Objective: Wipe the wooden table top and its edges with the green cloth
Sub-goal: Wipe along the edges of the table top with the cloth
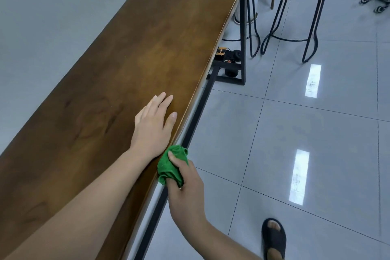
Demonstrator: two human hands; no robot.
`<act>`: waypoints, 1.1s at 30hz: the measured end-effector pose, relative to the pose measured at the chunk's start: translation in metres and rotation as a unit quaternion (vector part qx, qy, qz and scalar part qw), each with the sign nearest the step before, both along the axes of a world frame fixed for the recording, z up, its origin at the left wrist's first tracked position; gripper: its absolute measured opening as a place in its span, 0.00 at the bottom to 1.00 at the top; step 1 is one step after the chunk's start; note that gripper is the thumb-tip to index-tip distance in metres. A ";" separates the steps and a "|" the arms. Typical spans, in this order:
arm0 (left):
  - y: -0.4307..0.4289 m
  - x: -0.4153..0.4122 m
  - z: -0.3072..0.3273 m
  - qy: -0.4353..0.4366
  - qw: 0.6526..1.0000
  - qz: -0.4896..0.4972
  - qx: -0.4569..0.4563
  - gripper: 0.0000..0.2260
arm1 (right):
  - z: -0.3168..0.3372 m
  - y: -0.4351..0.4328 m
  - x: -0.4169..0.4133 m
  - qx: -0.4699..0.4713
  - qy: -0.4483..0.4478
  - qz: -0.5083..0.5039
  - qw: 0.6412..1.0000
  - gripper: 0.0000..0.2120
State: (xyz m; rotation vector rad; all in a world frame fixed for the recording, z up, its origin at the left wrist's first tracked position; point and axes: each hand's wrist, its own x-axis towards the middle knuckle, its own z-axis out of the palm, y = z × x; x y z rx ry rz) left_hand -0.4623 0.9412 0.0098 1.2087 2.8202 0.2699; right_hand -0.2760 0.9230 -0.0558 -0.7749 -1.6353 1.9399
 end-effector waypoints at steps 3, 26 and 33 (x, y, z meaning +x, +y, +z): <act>0.001 -0.001 -0.006 0.013 1.000 0.008 0.008 0.25 | 0.001 0.027 -0.017 0.012 0.000 -0.025 1.000 0.33; 0.008 0.001 -0.002 0.014 0.999 0.032 -0.020 0.30 | 0.011 0.208 -0.109 0.059 -0.071 -0.057 0.994 0.32; 0.004 -0.003 -0.007 0.020 0.999 0.028 -0.014 0.26 | -0.002 0.045 -0.004 0.030 -0.014 0.074 0.997 0.36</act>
